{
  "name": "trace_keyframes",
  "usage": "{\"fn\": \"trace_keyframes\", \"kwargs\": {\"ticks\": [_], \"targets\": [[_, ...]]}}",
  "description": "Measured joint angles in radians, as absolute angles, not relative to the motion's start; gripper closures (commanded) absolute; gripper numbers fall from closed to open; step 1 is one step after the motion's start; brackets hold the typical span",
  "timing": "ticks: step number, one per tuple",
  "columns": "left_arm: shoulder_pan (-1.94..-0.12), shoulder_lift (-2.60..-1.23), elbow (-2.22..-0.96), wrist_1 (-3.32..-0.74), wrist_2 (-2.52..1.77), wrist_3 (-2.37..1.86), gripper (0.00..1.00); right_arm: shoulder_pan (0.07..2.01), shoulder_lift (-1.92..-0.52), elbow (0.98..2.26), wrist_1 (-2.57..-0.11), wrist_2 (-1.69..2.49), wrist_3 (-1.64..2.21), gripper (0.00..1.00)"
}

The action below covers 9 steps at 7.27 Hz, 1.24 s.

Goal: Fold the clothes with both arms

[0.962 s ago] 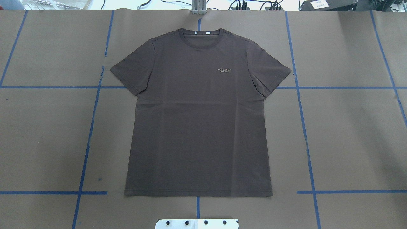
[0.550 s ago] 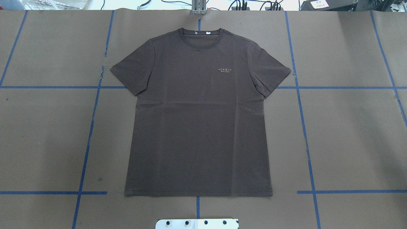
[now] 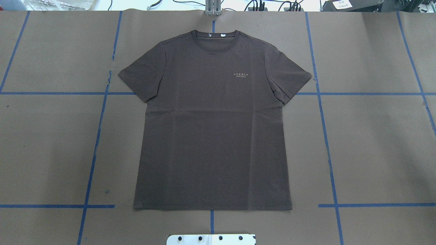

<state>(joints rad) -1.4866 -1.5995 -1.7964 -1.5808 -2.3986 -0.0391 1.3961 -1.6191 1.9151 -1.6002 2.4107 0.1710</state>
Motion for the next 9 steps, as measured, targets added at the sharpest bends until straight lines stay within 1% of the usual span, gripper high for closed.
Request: {"fn": "trace_keyframes", "kwargs": {"ticks": [1, 2, 3, 4, 5, 6, 7, 8, 9], "targets": [[-1.487, -1.597, -1.799, -1.599, -2.401, -0.067, 0.0, 1.33, -1.583, 1.895, -1.541, 2.415, 0.275, 0.0], [-1.486, -1.599, -1.806, -1.606, -2.401, -0.077, 0.0, 1.255, -1.498, 1.846, -1.509, 2.408, 0.422, 0.0], [-1.487, -1.6, -1.807, -1.611, -2.401, -0.078, 0.0, 1.184, -1.386, 1.77, -1.493, 2.375, 0.56, 0.01], [-1.487, -1.598, -1.806, -1.618, -2.404, -0.078, 0.0, 1.139, -1.27, 1.659, -1.468, 2.328, 0.651, 0.03], [-1.487, -1.598, -1.809, -1.622, -2.406, -0.079, 0.0, 1.116, -1.163, 1.517, -1.402, 2.289, 0.739, 0.08], [-1.487, -1.599, -1.809, -1.625, -2.406, -0.079, 0.0, 1.098, -1.095, 1.389, -1.295, 2.261, 0.851, 0.11], [-1.487, -1.601, -1.809, -1.626, -2.407, -0.08, 0.0, 1.072, -1.055, 1.298, -1.193, 2.234, 0.967, 0.12], [-1.487, -1.603, -1.808, -1.628, -2.407, -0.08, 0.0, 1.043, -1.028, 1.248, -1.144, 2.198, 1.042, 0.15], [-1.486, -1.604, -1.806, -1.631, -2.407, -0.08, 0.0, 1.02, -1.004, 1.207, -1.125, 2.158, 1.079, 0.15]]}}
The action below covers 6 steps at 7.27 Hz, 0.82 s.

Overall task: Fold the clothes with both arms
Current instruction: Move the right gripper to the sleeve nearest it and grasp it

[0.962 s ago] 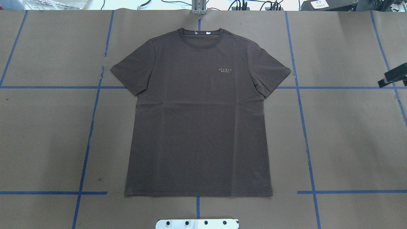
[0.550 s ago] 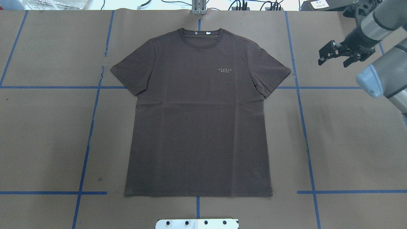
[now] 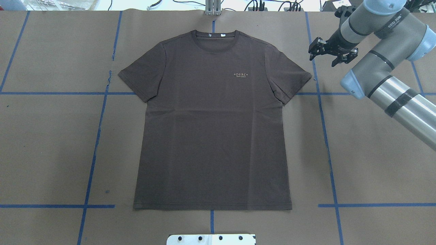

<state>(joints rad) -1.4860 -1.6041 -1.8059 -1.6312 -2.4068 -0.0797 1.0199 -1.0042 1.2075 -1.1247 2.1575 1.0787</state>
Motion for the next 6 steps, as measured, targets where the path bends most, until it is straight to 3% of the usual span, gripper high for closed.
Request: {"fn": "trace_keyframes", "kwargs": {"ticks": [2, 3, 5, 6], "targets": [[-1.486, -1.605, -1.799, -1.645, -2.407, -0.079, 0.0, 0.984, -0.979, 1.152, -1.117, 2.128, 1.101, 0.19], [-1.486, -1.605, -1.798, -1.648, -2.407, -0.079, 0.0, 0.969, -0.976, 1.138, -1.117, 2.125, 1.105, 0.3], [-1.486, -1.604, -1.798, -1.649, -2.406, -0.078, 0.0, 0.951, -0.975, 1.131, -1.118, 2.123, 1.117, 0.39], [-1.486, -1.604, -1.797, -1.649, -2.406, -0.077, 0.0, 0.948, -0.974, 1.128, -1.118, 2.122, 1.119, 0.52]]}}
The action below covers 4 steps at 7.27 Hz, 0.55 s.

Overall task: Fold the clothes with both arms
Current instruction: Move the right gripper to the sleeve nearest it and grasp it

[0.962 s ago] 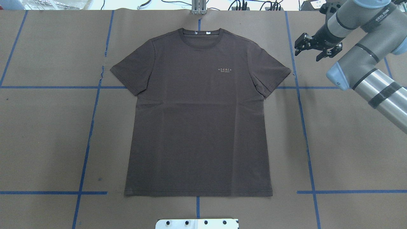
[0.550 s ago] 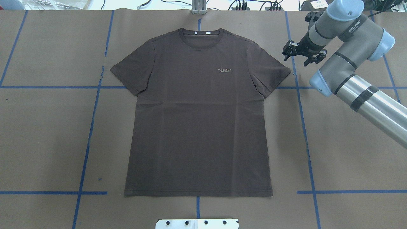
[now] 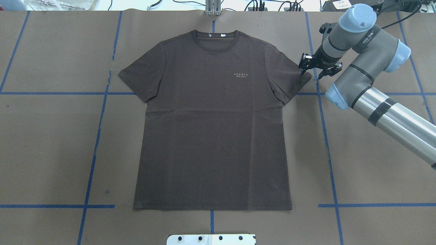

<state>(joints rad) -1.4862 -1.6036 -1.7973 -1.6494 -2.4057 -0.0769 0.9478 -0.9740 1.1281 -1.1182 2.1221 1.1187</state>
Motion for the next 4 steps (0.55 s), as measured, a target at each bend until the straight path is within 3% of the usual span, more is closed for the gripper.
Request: {"fn": "trace_keyframes", "kwargs": {"ticks": [1, 2, 4], "targets": [[-1.486, -1.603, -1.797, -1.65, -2.405, -0.075, 0.0, 0.947, -0.973, 1.126, -1.118, 2.122, 1.119, 0.87], [-1.486, -1.601, -1.797, -1.65, -2.405, -0.074, 0.0, 0.945, -0.971, 1.125, -1.119, 2.122, 1.119, 1.0], [-1.486, -1.6, -1.795, -1.651, -2.405, -0.074, 0.0, 0.939, -0.968, 1.124, -1.119, 2.12, 1.117, 1.0]]}}
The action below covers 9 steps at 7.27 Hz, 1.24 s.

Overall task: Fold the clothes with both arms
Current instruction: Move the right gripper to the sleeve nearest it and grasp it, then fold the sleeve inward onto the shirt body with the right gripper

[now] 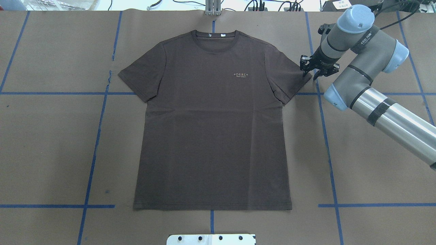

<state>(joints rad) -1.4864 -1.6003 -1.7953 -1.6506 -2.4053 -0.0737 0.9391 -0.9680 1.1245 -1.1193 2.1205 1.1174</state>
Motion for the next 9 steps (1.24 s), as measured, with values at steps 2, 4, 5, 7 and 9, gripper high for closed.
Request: {"fn": "trace_keyframes", "kwargs": {"ticks": [2, 4, 5, 7, 9], "targets": [[-1.486, -1.6, -1.796, -1.651, -2.405, -0.074, 0.0, 0.934, -0.939, 1.133, -1.116, 2.123, 1.122, 1.0], [-1.487, -1.597, -1.802, -1.65, -2.405, -0.074, 0.0, 0.897, -0.853, 1.142, -1.115, 2.117, 1.184, 1.0], [-1.487, -1.595, -1.807, -1.649, -2.406, -0.074, 0.0, 0.861, -0.795, 1.126, -1.117, 2.08, 1.218, 1.0], [-1.488, -1.593, -1.817, -1.649, -2.407, -0.076, 0.0, 0.81, -0.684, 1.015, -1.113, 1.982, 1.248, 0.01], [-1.48, -1.602, -1.814, -1.661, -2.407, -0.083, 0.0, 0.809, -0.645, 0.951, -1.095, 1.959, 1.243, 0.0]]}}
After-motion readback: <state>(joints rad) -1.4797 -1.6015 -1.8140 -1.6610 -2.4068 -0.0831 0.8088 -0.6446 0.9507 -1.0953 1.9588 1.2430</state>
